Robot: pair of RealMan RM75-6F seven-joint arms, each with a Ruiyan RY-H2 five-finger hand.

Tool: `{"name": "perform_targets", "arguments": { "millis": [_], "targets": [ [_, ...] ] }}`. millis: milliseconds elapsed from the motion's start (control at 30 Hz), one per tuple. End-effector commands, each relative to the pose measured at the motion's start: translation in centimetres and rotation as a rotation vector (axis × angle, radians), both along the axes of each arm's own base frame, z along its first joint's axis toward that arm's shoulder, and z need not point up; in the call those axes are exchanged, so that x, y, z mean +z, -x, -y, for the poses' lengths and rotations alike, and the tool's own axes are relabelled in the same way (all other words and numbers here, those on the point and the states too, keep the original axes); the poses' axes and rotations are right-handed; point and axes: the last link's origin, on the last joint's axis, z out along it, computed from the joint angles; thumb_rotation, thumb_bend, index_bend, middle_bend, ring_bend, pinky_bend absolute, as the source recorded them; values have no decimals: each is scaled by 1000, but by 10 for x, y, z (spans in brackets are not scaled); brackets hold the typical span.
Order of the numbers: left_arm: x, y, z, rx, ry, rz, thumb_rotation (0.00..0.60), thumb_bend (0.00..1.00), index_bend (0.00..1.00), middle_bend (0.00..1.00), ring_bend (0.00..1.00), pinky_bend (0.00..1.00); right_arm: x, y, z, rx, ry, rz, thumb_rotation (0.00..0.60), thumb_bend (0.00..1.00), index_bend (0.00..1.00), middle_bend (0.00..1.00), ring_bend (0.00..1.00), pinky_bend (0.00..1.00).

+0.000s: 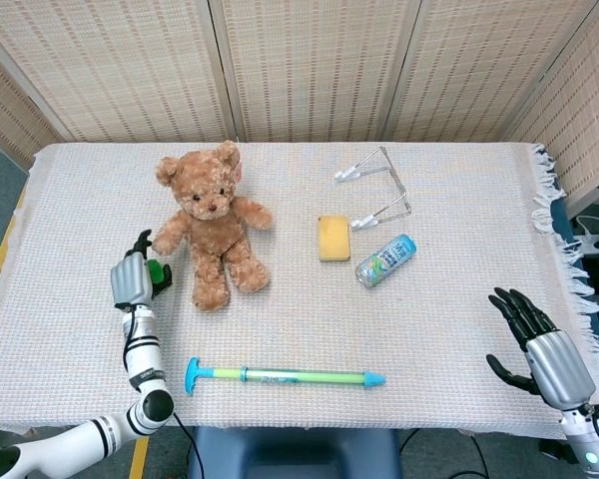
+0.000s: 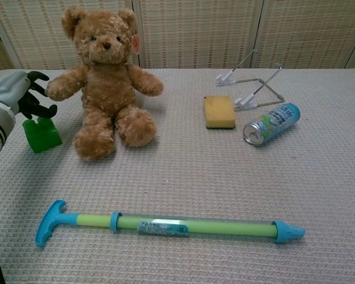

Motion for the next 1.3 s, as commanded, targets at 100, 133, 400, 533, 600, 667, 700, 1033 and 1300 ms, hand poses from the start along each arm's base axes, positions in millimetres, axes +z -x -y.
{"name": "perform_targets", "arguments": {
  "millis": [100,133,400,533,600,667,700,1033,1300],
  "targets": [
    [-3,-9,-6,10,-22,38,600,434,172,262,292,467,1,0,0,-2,-2,4,600,202,0,21,0,202],
    [-3,-10,-7,12,-21,44,600,434,176,266,297,469,1,0,1,-3,-2,5,600,203,0,21,0,202],
    [-8,-21,-8,27,8,85,600,431,216,306,330,482,0,0,1,-8,-16,8,600,202,0,21,0,202],
    [-6,-28,-10,22,6,111,600,430,221,315,340,491,-1,0,1,-10,-22,8,600,203,0,21,0,202],
    [-6,-30,-11,25,5,118,600,430,224,323,349,496,-1,0,1,-12,-26,8,600,203,0,21,0,202],
    [-7,-32,-12,31,7,126,600,431,224,324,352,498,-1,0,1,-14,-30,8,600,202,0,21,0,202],
    [-7,-33,-12,33,10,126,600,430,220,318,352,499,-1,0,1,-14,-31,7,600,202,0,21,0,202],
    [-11,-34,-16,35,-35,99,600,465,274,414,432,563,-2,0,1,-17,-43,7,600,202,0,21,0,202],
    [-18,-30,-17,-6,-90,54,600,580,401,584,572,661,-2,0,1,-20,-49,7,600,202,0,21,0,202]
  ]
}}
